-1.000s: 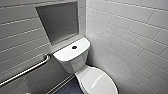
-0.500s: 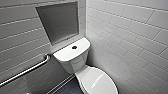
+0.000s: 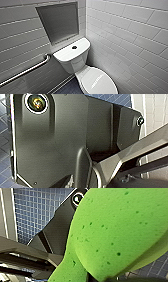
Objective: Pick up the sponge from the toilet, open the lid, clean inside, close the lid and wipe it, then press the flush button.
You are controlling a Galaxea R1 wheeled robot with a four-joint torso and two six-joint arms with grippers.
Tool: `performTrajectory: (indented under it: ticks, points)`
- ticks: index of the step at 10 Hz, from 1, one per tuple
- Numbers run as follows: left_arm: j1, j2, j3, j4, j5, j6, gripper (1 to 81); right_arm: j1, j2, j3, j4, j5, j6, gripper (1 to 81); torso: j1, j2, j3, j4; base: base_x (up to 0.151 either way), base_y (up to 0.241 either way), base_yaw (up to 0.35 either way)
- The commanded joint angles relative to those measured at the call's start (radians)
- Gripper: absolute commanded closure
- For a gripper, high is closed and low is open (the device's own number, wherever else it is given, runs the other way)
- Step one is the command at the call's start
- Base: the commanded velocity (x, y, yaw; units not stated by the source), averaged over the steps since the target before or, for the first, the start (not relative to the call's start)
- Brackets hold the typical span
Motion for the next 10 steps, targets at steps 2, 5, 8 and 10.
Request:
performTrajectory:
  ticks: [2, 5, 8, 10]
  points:
    - [-0.113, -0.074, 0.103, -0.05, 0.079, 0.003, 1.0, -0.054, -0.014, -0.02, -0.063, -0.04, -0.01, 81.1, 0.064, -0.1, 0.0, 0.0, 0.0, 0.0, 0.0]
    - [-0.211, -0.103, 0.155, -0.052, 0.081, -0.056, 1.0, -0.071, 0.032, -0.054, -0.066, -0.046, -0.02, 81.1, 0.087, -0.137, 0.0, 0.0, 0.0, 0.0, 0.0]
    - [-0.263, -0.09, 0.155, -0.05, 0.08, -0.084, 1.0, -0.074, 0.029, -0.02, -0.066, -0.047, -0.02, 81.1, 0.089, -0.146, 0.0, 0.0, 0.0, 0.0, 0.0]
    - [-0.302, -0.046, 0.149, -0.049, 0.081, -0.084, 1.0, -0.071, 0.035, -0.019, -0.066, -0.047, -0.02, 81.1, 0.106, -0.177, 0.0, 0.0, 0.0, 0.0, 0.0]
